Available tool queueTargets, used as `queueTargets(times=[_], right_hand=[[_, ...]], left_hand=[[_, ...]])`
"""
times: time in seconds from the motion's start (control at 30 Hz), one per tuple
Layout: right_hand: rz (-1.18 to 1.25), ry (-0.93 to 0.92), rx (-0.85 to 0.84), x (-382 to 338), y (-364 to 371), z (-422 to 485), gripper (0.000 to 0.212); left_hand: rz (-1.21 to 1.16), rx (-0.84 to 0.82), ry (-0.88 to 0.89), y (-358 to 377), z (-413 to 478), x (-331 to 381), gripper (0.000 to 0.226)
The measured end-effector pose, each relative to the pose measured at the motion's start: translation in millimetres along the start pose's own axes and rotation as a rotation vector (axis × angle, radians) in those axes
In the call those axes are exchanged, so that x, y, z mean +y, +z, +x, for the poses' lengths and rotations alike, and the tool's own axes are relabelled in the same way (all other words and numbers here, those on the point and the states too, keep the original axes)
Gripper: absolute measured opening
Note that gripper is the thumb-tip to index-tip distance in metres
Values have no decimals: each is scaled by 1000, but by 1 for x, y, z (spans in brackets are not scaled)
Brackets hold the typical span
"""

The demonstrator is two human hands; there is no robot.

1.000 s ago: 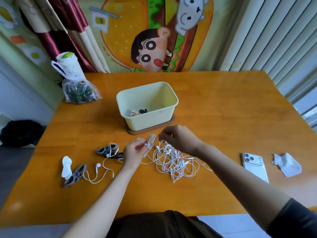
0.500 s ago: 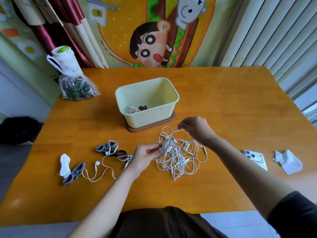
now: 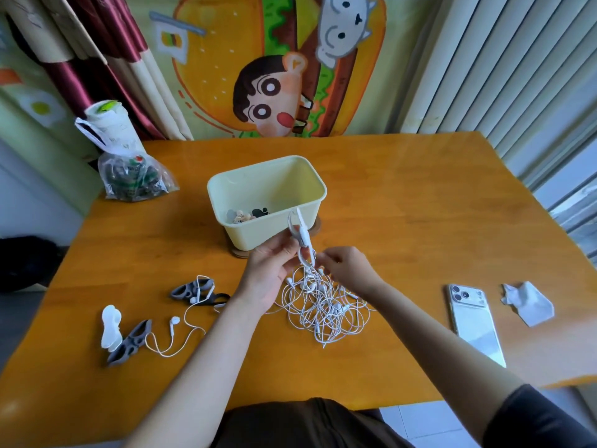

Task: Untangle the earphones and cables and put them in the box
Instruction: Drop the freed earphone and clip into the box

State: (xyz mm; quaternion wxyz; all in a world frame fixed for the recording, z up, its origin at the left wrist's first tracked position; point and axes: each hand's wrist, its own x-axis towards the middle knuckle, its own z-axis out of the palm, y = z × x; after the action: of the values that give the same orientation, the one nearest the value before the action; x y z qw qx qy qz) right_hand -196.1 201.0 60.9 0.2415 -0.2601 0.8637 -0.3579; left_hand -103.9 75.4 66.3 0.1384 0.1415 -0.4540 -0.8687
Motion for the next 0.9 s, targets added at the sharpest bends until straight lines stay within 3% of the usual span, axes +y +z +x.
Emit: queueTargets(times=[0.27,0.37,0.43,0.53,0.63,0.73,0.9], right_hand=[[86,-42,12,-15,18,-22,33],[82,-81,28,-20,18,-28,27],[72,-111,22,-22,18,-29,25],[1,-144,-12,-24,17,-30,24],[-92,-149,-23,-25,3,-26,25],[-205,-161,10,-25,-14,-17,25],[-380,-202,73,-19,-29,3,24]], left_hand=[[-19,300,-23,-4,14,-6,24],[98,362,13,-4,13,-10,25],[306,386,73,-9,12,-14,23],[702,363,172,-23,14,-20,20],[923,336,211,-37,14,-20,25],[1022,263,215,-46,11,-18,28],[974,28,140,-42,4,-13,21]])
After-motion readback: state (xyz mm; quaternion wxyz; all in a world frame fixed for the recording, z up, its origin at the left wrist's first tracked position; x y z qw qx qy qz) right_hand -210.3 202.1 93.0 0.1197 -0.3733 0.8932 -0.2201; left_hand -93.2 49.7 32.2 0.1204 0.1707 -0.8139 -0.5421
